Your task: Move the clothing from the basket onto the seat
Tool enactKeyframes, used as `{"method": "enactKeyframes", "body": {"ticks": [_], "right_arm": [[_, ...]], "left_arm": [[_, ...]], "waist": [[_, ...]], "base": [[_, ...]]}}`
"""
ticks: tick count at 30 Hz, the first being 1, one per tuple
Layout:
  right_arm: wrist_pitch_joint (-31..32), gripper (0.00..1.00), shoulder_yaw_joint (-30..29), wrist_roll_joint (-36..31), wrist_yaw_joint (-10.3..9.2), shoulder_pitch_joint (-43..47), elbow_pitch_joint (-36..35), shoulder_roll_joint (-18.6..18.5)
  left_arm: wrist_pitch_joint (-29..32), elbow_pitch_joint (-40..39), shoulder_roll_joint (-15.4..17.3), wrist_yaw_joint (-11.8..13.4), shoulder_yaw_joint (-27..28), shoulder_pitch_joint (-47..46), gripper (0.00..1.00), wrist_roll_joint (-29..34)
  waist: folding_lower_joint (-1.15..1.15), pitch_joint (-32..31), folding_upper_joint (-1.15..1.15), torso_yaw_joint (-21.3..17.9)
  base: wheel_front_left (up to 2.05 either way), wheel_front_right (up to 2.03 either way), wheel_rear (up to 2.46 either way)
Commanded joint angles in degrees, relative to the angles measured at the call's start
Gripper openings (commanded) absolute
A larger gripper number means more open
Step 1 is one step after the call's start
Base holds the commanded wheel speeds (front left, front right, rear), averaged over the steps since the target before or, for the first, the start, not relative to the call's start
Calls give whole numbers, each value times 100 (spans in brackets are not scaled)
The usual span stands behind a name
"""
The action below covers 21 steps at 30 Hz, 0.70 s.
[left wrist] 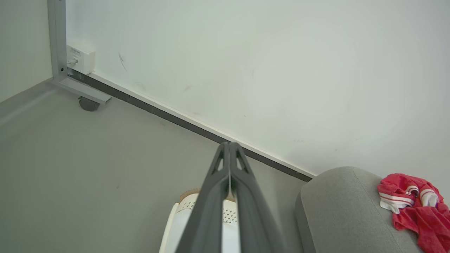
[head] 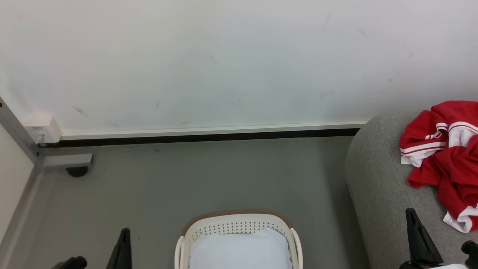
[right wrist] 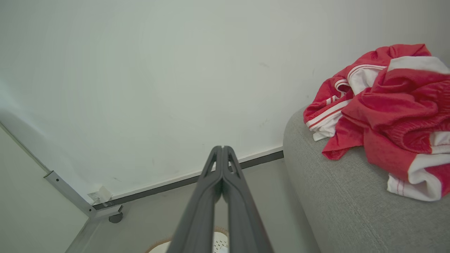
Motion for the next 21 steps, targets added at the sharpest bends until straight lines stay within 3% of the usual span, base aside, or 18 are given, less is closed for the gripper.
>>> {"method": "enactKeyframes", "body": {"ticks": [1,21], "right_arm": [[50,0,-68,220,-2,-179,-60,-20],[466,0,-305,1765,-4,-299,38,76]], "left_arm": [[55,-95,32,-30,38,-143,0,-248],[493,-102,40,-62,146,-299,0,-1925]], "waist": [[0,1,0,5],[0,21,0,71]], "base": [[0,0,0],[0,0,0]]}}
